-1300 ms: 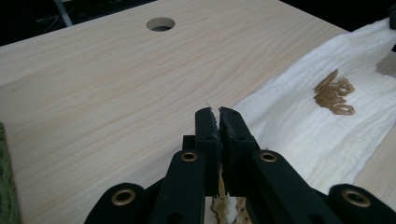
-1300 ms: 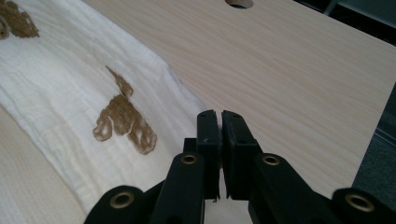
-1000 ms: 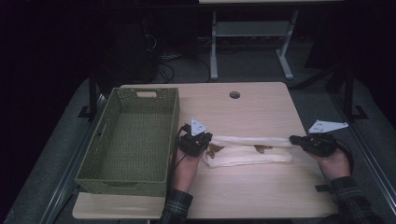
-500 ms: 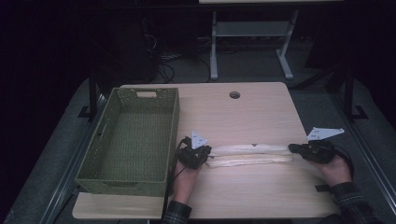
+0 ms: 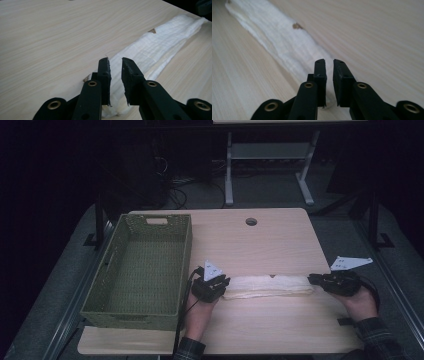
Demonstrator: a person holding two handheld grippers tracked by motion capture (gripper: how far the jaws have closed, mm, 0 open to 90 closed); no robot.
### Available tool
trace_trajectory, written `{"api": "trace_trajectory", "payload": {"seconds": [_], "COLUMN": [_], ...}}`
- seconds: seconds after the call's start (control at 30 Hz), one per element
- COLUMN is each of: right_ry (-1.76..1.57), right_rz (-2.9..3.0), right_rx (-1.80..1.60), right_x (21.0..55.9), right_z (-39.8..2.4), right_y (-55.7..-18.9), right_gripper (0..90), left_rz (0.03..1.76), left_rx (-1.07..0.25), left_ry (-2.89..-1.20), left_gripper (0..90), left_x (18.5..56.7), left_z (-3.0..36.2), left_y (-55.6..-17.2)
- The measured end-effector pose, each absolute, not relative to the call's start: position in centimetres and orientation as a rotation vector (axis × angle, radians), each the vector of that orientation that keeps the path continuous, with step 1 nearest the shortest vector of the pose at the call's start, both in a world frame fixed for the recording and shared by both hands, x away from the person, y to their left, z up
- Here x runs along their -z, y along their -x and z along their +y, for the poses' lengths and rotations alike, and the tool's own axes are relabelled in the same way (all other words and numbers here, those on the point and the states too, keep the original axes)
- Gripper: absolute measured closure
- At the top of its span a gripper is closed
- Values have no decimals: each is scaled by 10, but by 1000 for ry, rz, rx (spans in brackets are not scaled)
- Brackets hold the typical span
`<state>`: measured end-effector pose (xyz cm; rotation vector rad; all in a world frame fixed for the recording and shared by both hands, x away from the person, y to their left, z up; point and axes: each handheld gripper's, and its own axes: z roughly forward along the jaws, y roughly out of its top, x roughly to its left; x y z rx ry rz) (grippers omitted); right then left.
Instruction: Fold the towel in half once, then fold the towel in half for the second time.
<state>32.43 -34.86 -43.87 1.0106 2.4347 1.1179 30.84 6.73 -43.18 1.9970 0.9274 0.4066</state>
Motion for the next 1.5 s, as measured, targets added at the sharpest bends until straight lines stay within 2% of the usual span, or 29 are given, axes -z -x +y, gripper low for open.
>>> {"api": "trace_trajectory", "payload": {"seconds": [0.2, 0.3, 0.43, 0.63, 0.8, 0.9, 1.17, 1.5], "right_ry": [-997, -1013, -1014, -1014, -1041, -1058, -1147, -1161], "right_rz": [2544, 2583, 2592, 2596, 2593, 2584, 2539, 2515], "right_rx": [-1057, -1010, -1009, -994, -981, -958, -905, -848], "right_x": [453, 459, 462, 461, 461, 460, 460, 459], "right_z": [-341, -340, -341, -339, -338, -335, -326, -314], "right_y": [-320, -318, -319, -320, -321, -324, -341, -364], "right_gripper": [889, 894, 895, 895, 896, 897, 897, 897], "left_rz": [949, 956, 960, 918, 883, 874, 755, 742], "left_rx": [-275, -261, -256, -272, -277, -257, -238, -227], "left_ry": [-2076, -2121, -2121, -2184, -2185, -2162, -2213, -2212], "left_gripper": [811, 854, 855, 681, 518, 452, 374, 335], "left_x": [458, 470, 469, 454, 446, 445, 447, 446], "left_z": [64, 63, 65, 59, 62, 65, 63, 61], "left_y": [-313, -312, -311, -313, -305, -303, -288, -283]}}
